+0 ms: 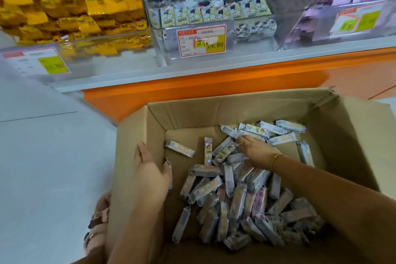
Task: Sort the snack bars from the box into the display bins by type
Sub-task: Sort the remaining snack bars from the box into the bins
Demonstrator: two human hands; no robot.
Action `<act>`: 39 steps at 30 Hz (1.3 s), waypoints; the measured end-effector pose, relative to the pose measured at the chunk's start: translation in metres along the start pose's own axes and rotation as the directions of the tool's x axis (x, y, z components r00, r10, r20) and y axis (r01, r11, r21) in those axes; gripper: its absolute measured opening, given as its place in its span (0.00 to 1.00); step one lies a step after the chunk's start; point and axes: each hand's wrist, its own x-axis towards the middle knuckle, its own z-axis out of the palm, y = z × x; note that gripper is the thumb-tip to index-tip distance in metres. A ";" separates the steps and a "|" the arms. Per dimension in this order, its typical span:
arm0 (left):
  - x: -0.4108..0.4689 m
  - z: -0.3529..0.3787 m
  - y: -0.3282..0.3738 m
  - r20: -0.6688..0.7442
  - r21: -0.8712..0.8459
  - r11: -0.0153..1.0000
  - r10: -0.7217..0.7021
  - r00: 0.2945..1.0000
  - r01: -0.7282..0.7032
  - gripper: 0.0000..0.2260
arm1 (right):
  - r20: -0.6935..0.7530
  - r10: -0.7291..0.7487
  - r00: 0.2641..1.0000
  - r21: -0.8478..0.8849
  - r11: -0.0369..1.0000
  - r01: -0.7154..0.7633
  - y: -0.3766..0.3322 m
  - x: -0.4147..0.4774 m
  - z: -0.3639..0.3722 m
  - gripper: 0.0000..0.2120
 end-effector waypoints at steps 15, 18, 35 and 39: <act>-0.034 -0.036 0.028 0.154 0.180 0.984 -0.015 0.988 -0.013 0.28 | 0.199 -0.154 0.968 0.020 0.988 0.153 -0.033 0.005 -0.055 0.20; -0.034 -0.051 0.053 0.304 0.037 0.990 0.120 0.945 -0.137 0.22 | 0.223 -0.258 0.940 0.178 0.959 0.221 -0.045 -0.022 -0.129 0.22; -0.060 -0.147 0.086 0.666 -0.545 0.796 0.218 0.713 0.265 0.21 | -0.107 -0.376 0.921 0.619 0.699 0.357 -0.047 -0.155 -0.270 0.18; -0.076 -0.155 0.088 0.593 -0.637 0.735 0.277 0.756 0.231 0.21 | -0.006 -0.408 0.913 0.564 0.753 0.340 -0.053 -0.159 -0.275 0.21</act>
